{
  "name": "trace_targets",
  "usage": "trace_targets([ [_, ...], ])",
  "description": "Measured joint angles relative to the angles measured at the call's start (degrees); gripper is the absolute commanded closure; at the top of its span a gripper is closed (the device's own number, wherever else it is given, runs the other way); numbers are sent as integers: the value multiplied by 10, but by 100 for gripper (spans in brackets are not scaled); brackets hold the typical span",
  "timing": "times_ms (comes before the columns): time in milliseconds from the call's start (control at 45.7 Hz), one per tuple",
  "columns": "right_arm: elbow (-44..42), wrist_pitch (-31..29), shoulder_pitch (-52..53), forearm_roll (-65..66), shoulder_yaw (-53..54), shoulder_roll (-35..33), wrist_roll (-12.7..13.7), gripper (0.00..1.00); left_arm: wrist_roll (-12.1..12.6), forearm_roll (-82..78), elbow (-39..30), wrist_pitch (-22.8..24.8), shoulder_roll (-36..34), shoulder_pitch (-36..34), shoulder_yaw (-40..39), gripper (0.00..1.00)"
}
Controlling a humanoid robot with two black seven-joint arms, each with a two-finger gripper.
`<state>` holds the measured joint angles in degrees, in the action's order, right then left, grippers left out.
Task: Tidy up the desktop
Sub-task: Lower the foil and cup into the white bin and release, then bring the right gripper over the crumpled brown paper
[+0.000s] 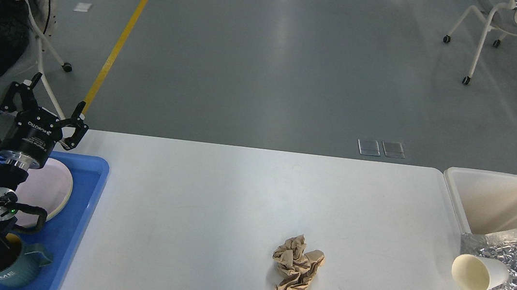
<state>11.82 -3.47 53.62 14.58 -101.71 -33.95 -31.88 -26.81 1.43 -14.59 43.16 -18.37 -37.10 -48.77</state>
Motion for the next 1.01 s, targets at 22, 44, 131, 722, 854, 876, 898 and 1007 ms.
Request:
trace_targets([
  [22, -2, -1, 1, 0, -1, -2, 1, 100, 0, 0, 0, 0, 0, 0, 0, 0],
  [44, -3, -2, 3, 0, -2, -4, 3, 100, 0, 0, 0, 0, 0, 0, 0, 0],
  [131, -7, -5, 6, 2, -6, -9, 15, 100, 0, 0, 0, 0, 0, 0, 0, 0],
  [722, -37, -6, -23, -3, -10, 9, 138, 0, 0, 0, 0, 0, 0, 0, 0, 0],
  [854, -37, -6, -26, -4, -7, 16, 152, 0, 0, 0, 0, 0, 0, 0, 0, 0],
  [876, -37, -6, -26, -5, -7, 18, 155, 0, 0, 0, 0, 0, 0, 0, 0, 0],
  [898, -37, -7, -27, -5, -7, 18, 157, 0, 0, 0, 0, 0, 0, 0, 0, 0],
  [1007, -37, -7, -29, -7, -3, 24, 168, 0, 0, 0, 0, 0, 0, 0, 0, 0],
])
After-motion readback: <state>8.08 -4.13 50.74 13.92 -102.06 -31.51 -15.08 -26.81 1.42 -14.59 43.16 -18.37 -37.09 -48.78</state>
